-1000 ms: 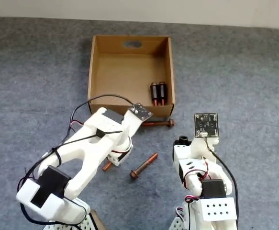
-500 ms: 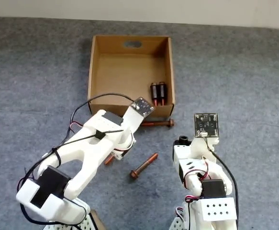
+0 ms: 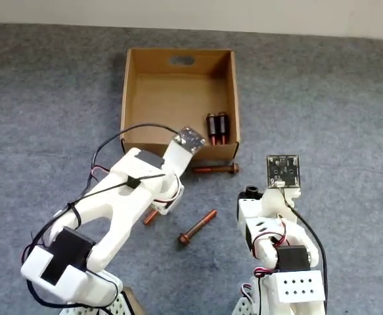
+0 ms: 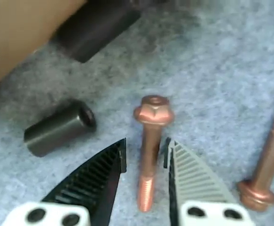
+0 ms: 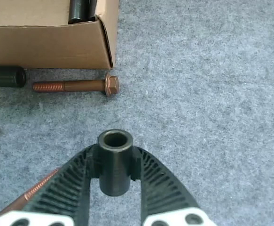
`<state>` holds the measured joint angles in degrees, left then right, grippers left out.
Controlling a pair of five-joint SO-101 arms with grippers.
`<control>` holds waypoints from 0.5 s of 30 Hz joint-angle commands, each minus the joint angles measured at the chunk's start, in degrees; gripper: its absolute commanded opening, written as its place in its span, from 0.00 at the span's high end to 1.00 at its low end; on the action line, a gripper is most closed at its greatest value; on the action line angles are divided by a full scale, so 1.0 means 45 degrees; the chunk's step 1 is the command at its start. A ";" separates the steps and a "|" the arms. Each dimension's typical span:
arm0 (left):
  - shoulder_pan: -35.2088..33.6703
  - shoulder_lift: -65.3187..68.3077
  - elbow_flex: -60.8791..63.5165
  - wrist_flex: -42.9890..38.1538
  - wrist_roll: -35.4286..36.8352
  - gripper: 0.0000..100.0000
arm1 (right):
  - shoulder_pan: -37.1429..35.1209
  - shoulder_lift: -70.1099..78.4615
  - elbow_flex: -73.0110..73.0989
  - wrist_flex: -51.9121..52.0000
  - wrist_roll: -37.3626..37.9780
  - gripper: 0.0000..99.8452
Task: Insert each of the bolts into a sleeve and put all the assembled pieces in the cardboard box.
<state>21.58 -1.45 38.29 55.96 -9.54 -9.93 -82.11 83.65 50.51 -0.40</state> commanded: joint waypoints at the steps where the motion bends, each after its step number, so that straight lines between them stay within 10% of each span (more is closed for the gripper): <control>1: 0.0029 -0.0049 -0.0947 -0.0274 0.0117 0.85 | -0.0107 -0.0205 -0.0107 -0.0186 -0.0098 0.99; 15: 0.0029 0.2042 -0.2159 -0.0078 0.0117 0.85 | -0.0107 -0.0205 -0.0107 -0.0166 -0.0098 0.99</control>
<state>22.11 5.58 31.96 52.53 -9.36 -9.93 -82.11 83.65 50.51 -0.40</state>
